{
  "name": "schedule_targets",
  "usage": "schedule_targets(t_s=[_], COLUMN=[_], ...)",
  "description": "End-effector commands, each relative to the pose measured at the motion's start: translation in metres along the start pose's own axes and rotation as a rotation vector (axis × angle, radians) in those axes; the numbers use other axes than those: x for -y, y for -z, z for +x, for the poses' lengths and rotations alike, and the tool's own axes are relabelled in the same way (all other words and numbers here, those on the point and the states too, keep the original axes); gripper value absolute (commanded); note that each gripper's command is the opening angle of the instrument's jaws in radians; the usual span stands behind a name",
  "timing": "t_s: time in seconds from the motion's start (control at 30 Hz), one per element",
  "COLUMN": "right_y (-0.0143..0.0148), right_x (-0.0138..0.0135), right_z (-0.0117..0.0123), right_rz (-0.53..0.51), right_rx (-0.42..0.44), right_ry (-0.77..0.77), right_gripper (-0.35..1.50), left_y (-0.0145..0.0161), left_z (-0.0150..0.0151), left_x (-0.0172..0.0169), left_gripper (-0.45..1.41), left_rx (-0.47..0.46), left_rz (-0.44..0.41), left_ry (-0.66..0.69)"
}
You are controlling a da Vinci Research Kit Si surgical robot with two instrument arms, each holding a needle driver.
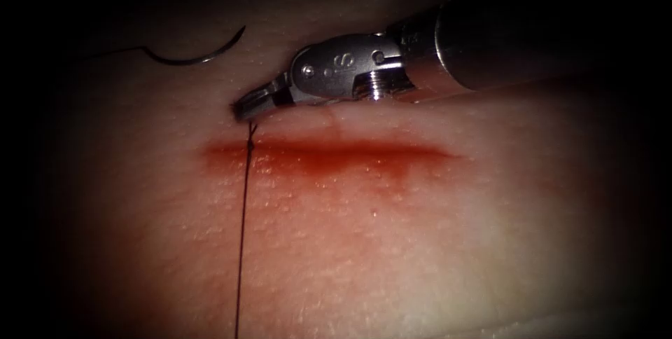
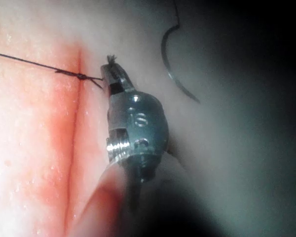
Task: Wound Closure
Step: Wrap the suture once around the right gripper counter-clockwise
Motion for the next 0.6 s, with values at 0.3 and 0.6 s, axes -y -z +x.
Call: schedule_targets(t_s=[0.3, 0.6], right_y=[0.0003, 0.0029], right_x=[0.0003, 0.0007], right_z=[0.0012, 0.0017], right_rz=[-0.086, -0.164], right_rx=[-0.100, -0.140], right_ry=[0.070, 0.081], right_gripper=[1.13, 1.06], left_y=[0.0015, 0.0033], left_z=[0.0044, 0.0083], left_x=[0.0043, 0.0084], left_gripper=[-0.45, -0.45], left_rx=[0.061, 0.123], left_rz=[0.113, 0.148], left_ry=[-0.125, -0.222])
